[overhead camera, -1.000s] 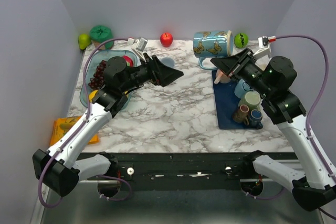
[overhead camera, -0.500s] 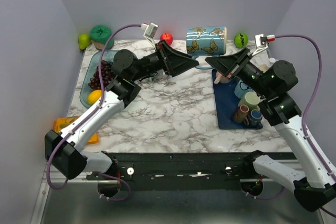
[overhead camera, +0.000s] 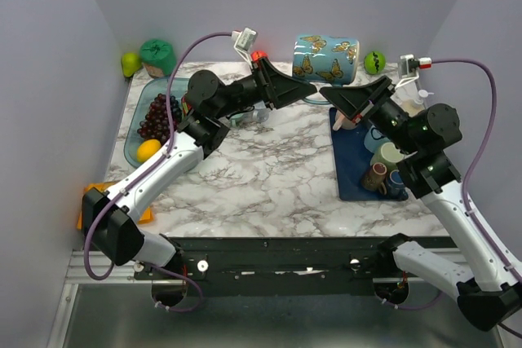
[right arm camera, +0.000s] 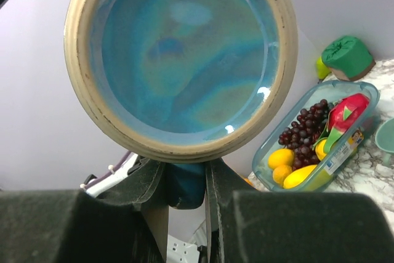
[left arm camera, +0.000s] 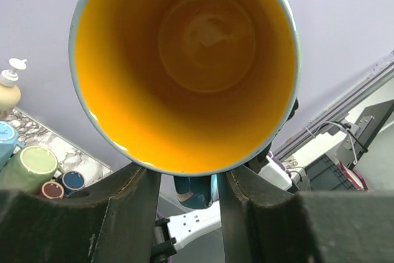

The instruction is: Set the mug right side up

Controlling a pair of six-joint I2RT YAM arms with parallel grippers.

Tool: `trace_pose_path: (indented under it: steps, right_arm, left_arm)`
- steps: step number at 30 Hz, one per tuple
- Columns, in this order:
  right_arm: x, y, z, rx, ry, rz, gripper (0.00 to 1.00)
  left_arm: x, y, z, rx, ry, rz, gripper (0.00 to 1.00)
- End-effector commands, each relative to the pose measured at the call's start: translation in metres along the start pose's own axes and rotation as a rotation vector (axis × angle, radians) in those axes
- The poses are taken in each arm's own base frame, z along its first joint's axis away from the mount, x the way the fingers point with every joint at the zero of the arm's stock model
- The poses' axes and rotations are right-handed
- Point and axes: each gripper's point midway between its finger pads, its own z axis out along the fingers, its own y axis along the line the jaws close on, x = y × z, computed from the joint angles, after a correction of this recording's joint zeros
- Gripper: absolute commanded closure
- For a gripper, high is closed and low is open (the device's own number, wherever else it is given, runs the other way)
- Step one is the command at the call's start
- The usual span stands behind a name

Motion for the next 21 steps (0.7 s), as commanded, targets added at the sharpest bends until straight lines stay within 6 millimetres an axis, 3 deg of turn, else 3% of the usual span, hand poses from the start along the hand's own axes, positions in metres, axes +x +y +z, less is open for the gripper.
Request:
trace_pose_path:
  steps: [1, 5, 8, 9, 10, 16, 17, 18, 20, 21]
  right_arm:
    - [0.002, 0.042, -0.006, -0.198, 0.010, -0.063, 0.99]
    - [0.015, 0.033, -0.003, -0.185, 0.044, -0.068, 0.99]
    - [0.022, 0.025, -0.003, -0.165, 0.060, -0.063, 0.99]
    - [0.024, 0.020, -0.003, -0.147, 0.061, -0.058, 0.99]
    - [0.025, 0.017, -0.003, -0.137, 0.060, -0.062, 0.99]
    - [0.026, -0.004, -0.005, -0.015, 0.065, -0.064, 0.98]
    - [0.027, -0.007, -0.007, 0.006, 0.067, -0.058, 0.94]
    - [0.027, -0.011, -0.007, 0.022, 0.058, -0.057, 0.81]
    - [0.028, -0.019, -0.010, 0.055, 0.049, -0.050, 0.67]
    - [0.025, -0.021, -0.012, 0.071, 0.029, -0.053, 0.53]
  left_arm:
    - [-0.015, -0.021, 0.008, 0.062, -0.044, 0.021, 0.57]
    - [-0.019, -0.017, 0.011, 0.055, -0.059, 0.014, 0.67]
    - [-0.020, -0.014, 0.014, 0.050, -0.060, 0.014, 0.82]
    - [-0.020, -0.012, 0.014, 0.046, -0.060, 0.014, 0.94]
    - [-0.020, -0.012, 0.014, 0.042, -0.062, 0.017, 1.00]
    - [-0.019, 0.001, 0.013, -0.022, -0.064, 0.067, 1.00]
    - [-0.020, 0.003, 0.012, -0.035, -0.065, 0.081, 1.00]
    - [-0.021, 0.002, 0.012, -0.043, -0.066, 0.095, 1.00]
    - [-0.021, 0.011, 0.010, -0.091, -0.062, 0.129, 1.00]
    - [-0.023, 0.010, 0.009, -0.103, -0.063, 0.147, 1.00]
